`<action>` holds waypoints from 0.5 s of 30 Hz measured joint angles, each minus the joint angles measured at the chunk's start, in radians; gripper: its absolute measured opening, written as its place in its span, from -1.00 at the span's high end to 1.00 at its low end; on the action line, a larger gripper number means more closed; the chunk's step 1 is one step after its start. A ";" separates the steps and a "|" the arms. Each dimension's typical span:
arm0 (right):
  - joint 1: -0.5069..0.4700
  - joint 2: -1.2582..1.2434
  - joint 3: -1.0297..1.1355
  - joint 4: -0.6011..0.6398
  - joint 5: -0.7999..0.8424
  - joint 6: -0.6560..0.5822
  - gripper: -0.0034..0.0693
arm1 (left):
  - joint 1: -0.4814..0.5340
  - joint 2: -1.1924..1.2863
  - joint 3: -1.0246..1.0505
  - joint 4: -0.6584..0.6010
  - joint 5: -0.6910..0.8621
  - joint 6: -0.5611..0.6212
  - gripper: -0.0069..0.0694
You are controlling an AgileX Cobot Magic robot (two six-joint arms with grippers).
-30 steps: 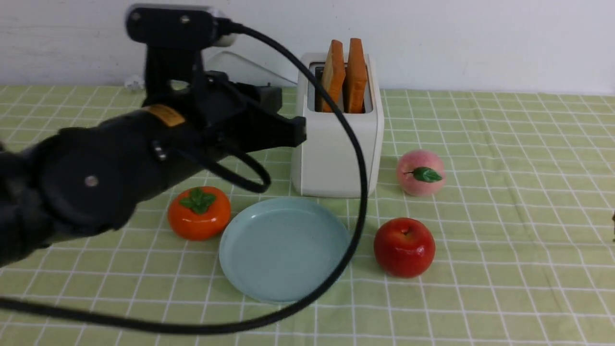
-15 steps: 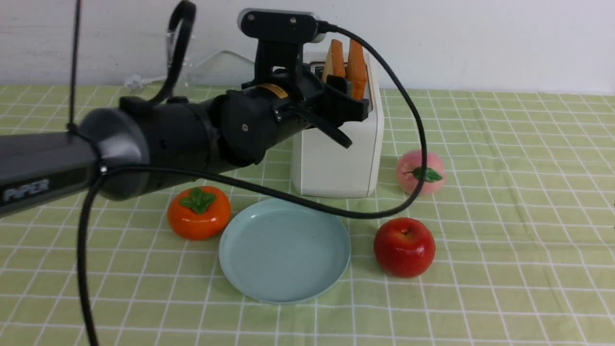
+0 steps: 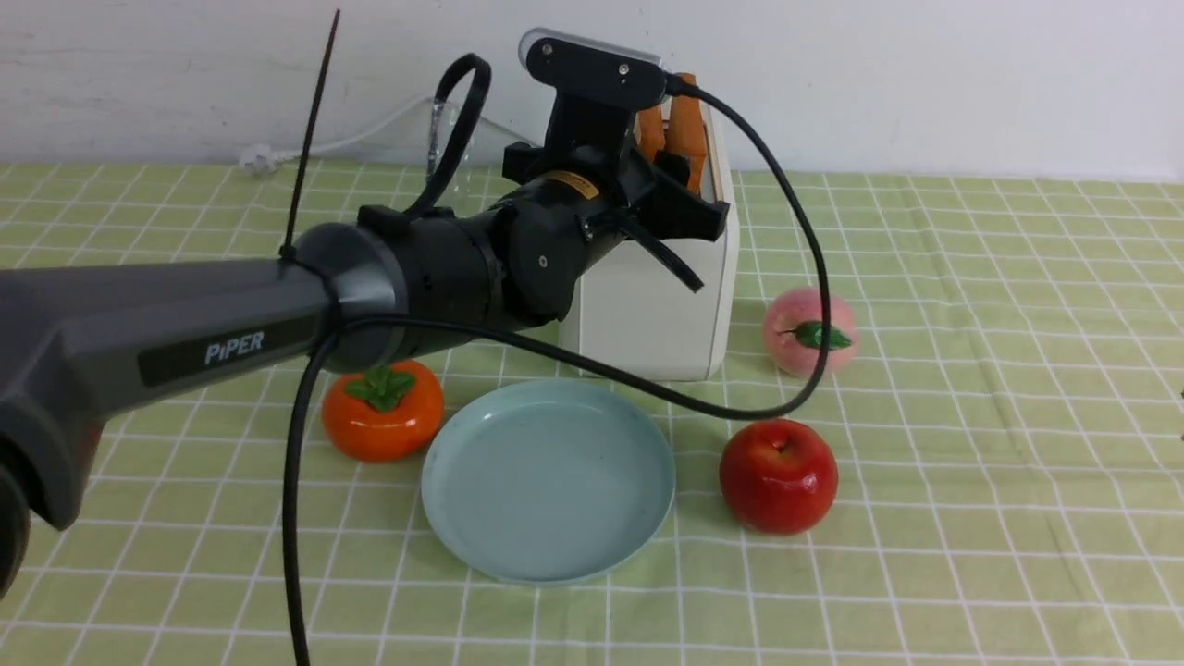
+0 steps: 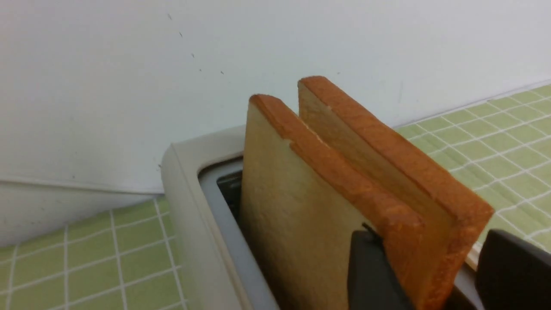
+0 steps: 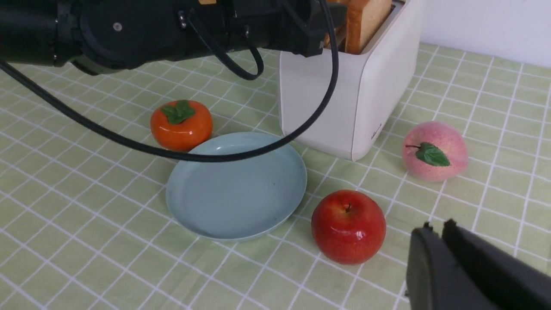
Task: Take toasted bread from bread machine on green coffee tablecloth place on plate.
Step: 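Reach for a toast slice standing in the toaster with the left gripper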
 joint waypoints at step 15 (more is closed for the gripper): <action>0.000 0.000 0.000 0.003 0.000 -0.003 0.76 | 0.000 0.029 -0.003 -0.003 -0.091 0.001 0.09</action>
